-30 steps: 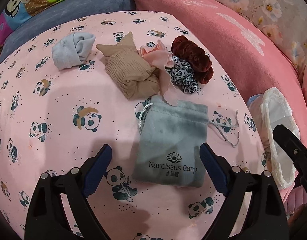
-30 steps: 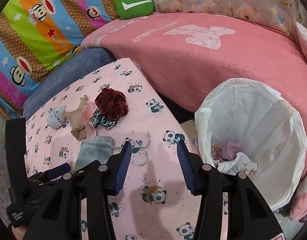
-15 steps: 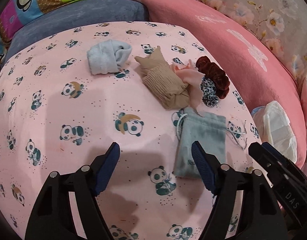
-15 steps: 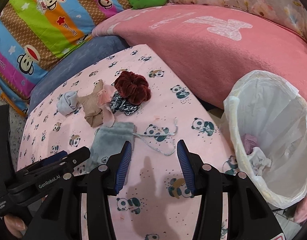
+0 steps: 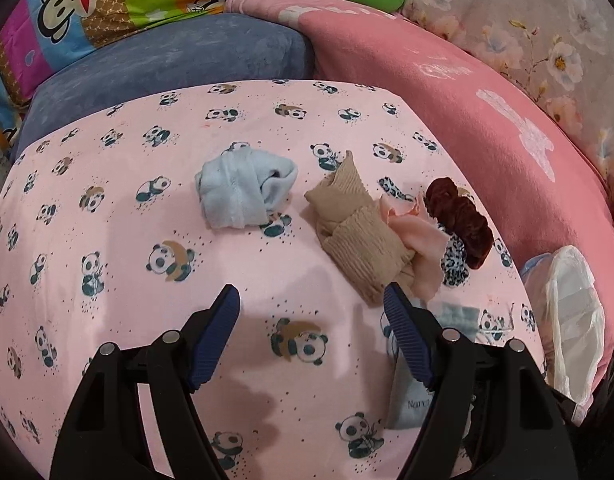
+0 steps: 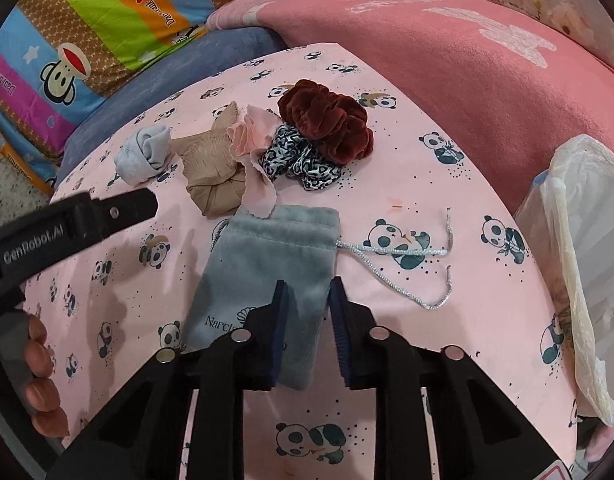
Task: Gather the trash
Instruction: 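Grasp the grey drawstring pouch with the right tool while the left tool grasps the tan stocking, then carry the grey pouch and tan stocking over the trash bin, then open both tools to drop the pouch and stocking into the bin, then move both open tools back toward the remaining items, then grasp the light blue sock with the left tool while the right tool grasps the pink cloth, then carry the blue sock and pink cloth over the trash bin, then open both tools to drop the sock and cloth into the bin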
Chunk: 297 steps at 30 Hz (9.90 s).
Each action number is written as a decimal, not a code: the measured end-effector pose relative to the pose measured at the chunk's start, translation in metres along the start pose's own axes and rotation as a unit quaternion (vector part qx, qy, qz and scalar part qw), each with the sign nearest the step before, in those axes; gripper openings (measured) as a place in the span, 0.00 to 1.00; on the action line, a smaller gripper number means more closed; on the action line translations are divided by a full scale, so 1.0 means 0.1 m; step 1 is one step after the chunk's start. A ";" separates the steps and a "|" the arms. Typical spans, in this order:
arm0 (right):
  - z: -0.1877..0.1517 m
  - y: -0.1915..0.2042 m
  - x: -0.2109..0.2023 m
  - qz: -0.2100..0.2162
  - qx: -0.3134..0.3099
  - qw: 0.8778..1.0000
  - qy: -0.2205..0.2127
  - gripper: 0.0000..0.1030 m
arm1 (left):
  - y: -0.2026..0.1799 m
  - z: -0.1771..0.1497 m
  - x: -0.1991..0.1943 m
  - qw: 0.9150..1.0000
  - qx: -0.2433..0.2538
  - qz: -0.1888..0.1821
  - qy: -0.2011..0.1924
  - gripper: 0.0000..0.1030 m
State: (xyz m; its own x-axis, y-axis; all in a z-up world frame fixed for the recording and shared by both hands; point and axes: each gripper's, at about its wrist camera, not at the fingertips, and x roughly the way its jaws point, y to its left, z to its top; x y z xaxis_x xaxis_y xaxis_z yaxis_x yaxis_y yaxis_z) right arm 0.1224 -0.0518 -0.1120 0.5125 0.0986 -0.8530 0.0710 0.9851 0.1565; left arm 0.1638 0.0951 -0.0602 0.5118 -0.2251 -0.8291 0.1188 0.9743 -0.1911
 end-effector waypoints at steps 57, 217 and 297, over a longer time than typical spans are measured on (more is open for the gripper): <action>0.19 -1.10 -1.42 -0.006 0.114 0.979 -0.167 0.05 | -1.15 -0.07 -0.62 0.990 0.104 -0.077 -0.048 0.11; 0.70 0.42 -0.25 0.077 0.001 0.995 -0.069 0.03 | 0.25 0.31 -0.27 0.999 -0.039 -0.014 -0.034 0.27; 0.03 -2.55 -1.66 -0.032 0.216 0.959 -0.179 0.24 | -2.63 -0.46 -0.49 0.978 0.180 -0.107 -0.017 0.58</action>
State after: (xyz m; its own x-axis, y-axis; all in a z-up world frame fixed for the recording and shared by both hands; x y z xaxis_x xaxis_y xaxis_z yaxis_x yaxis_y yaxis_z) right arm 0.0220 -0.3197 -0.0092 0.7505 -0.0904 -0.6547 0.4205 0.8296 0.3674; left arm 0.0684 -0.1502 0.0065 0.4686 -0.4303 -0.7716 0.5161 0.8422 -0.1562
